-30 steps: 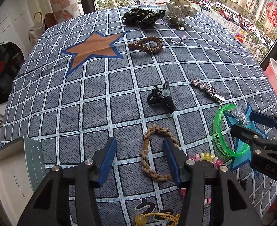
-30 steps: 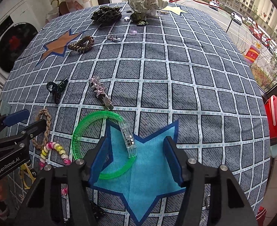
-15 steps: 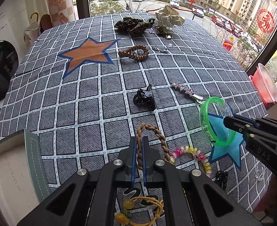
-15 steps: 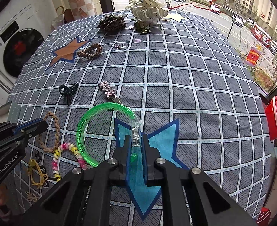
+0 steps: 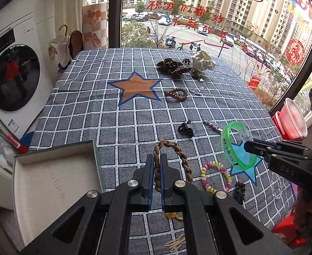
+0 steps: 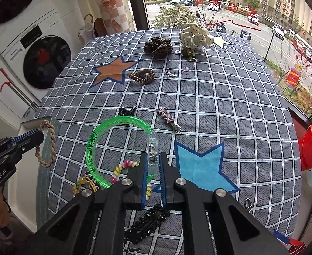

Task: Organize jewelry
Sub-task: 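Carry the braided bracelet with the left tool while the right tool carries the green bangle into the white tray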

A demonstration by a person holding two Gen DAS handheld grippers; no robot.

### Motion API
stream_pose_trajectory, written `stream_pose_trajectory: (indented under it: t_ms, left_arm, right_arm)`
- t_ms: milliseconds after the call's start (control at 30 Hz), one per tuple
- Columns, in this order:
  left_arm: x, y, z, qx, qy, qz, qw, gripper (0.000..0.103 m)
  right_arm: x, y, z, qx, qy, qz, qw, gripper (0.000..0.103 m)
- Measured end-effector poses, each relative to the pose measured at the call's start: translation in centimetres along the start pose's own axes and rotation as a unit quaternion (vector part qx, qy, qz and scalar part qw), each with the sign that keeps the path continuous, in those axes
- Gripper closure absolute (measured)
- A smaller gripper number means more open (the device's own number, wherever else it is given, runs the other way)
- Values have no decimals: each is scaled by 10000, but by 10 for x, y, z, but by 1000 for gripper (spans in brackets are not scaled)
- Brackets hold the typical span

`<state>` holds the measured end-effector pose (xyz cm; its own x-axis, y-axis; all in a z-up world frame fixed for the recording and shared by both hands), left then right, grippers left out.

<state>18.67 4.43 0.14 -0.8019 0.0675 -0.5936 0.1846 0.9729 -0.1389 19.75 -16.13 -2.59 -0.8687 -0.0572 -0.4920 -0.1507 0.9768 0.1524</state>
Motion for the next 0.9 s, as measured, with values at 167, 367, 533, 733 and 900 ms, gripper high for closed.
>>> stream_pose_trajectory:
  t_ms: [167, 367, 533, 733, 900]
  left_arm:
    - [12, 54, -20, -339, -88, -256, 9991, 91]
    - [29, 118, -22, -809, -49, -642, 9946, 91]
    - [41, 151, -7, -1011, 140, -873, 9909, 91]
    - [48, 179, 13, -1352, 305, -1074, 9845, 91]
    - [54, 189, 29, -1401, 522, -1176, 9817, 91]
  right_arm:
    - [-12, 59, -5, -243, -57, -450, 9987, 92]
    - [-20, 140, 14, -547, 68, -992, 9935, 92]
    - [-23, 197, 42, -690, 268, -1336, 9883, 92]
    - [-27, 239, 74, -622, 445, -1620, 9838, 92]
    - [-28, 259, 100, -439, 601, -1815, 9806, 92]
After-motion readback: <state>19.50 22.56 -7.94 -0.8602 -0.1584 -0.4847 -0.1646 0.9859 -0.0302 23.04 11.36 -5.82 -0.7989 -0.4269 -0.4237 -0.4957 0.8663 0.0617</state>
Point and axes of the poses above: each gripper's, at about its wrist camera, not at the fingertips, and z roughly the way its jaws point, y to its left, x to its underside, the point moved 4 cm from there along z, roughly the way its jaws point, and after that the axes turned 1 degree about -z, right-handed, at the moved point
